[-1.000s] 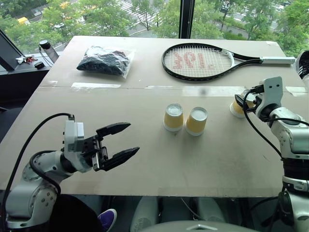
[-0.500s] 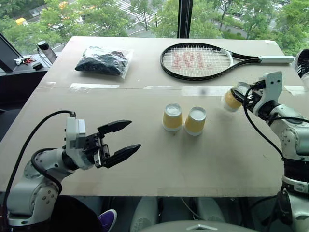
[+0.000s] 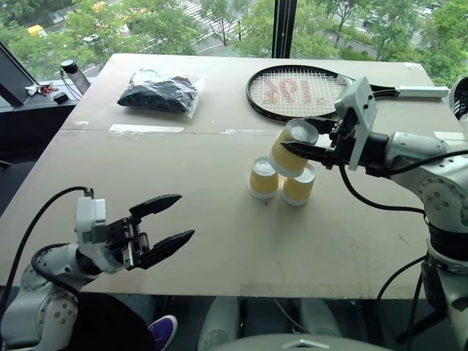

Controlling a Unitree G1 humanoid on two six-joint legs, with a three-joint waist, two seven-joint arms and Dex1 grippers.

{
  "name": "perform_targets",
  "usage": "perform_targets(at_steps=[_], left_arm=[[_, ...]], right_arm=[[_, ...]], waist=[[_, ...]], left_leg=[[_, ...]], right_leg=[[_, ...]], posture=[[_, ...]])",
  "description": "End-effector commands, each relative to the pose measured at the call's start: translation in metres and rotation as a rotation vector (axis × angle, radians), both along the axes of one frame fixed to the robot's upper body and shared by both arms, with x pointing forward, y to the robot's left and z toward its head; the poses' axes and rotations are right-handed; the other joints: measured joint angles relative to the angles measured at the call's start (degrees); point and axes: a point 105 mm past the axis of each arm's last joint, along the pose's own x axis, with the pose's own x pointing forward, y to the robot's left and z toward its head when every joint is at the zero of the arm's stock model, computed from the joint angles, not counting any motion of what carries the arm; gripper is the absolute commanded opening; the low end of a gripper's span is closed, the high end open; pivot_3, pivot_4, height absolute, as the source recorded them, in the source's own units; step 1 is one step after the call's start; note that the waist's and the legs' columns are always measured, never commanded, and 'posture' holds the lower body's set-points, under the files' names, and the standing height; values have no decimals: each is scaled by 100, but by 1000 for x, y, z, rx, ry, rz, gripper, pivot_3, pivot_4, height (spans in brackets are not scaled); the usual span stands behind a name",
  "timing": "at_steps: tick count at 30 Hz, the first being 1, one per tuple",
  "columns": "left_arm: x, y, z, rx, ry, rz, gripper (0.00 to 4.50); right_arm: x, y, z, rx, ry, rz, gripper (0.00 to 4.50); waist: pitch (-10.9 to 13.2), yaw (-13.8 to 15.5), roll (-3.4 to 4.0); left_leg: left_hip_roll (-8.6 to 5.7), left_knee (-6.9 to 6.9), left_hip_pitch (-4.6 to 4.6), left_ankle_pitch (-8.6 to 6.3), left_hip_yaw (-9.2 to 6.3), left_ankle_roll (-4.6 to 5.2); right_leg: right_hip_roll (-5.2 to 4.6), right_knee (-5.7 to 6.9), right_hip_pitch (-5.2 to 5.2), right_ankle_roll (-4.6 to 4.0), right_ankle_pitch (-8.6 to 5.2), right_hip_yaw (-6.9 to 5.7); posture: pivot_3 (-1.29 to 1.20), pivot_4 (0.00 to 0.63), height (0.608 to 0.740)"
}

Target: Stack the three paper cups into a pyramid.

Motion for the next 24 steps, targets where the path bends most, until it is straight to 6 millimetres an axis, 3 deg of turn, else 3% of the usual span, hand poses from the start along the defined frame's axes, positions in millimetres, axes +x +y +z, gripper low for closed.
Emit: perform_targets(at_steps=[1, 10, 15, 20, 22, 24], left_arm=[[-10, 8, 3, -19, -40, -3, 4500], [-13, 15, -2, -30, -19, -4, 4500], [-12, 16, -3, -36, -31, 9, 4500], [-4, 15, -6, -3, -43, 76, 4500], [1, 14, -11, 31, -9, 114, 4500], [6, 8, -14, 27, 36, 120, 4500]], right_arm=[[-6, 7, 9, -57, -89, 26, 2185], [3, 17, -1, -89, -84, 27, 2185], [7, 17, -7, -103, -85, 12, 4453], [-3, 1, 21, -11, -181, 39, 4487], [-14, -8, 29, 24, -205, 86, 4487], [-31, -29, 33, 46, -213, 124, 4487]], waist=[[0, -6, 0], [-1, -6, -2], [-1, -6, -2], [-1, 14, -2], [-1, 24, -2], [-2, 21, -3]], left_leg=[[1, 0, 2, 0, 0, 0], [3, -1, 3, 0, 0, 1], [3, -1, 3, 0, -1, 1], [3, -1, 2, 0, -3, 1], [3, -1, 2, -1, -4, 1], [3, -1, 1, -1, -6, 2]], right_leg=[[0, 1, 0, 0, 0, 0], [3, 2, 0, -1, 0, -3], [0, 2, 0, -1, 0, -4], [-4, 2, 0, -1, 0, -2], [-8, 1, 2, -1, 0, -3], [-8, -1, 4, 0, 0, -3]], posture=[[0, 150, 740], [0, 150, 740], [0, 150, 740], [0, 150, 740], [0, 150, 740], [0, 150, 740]])
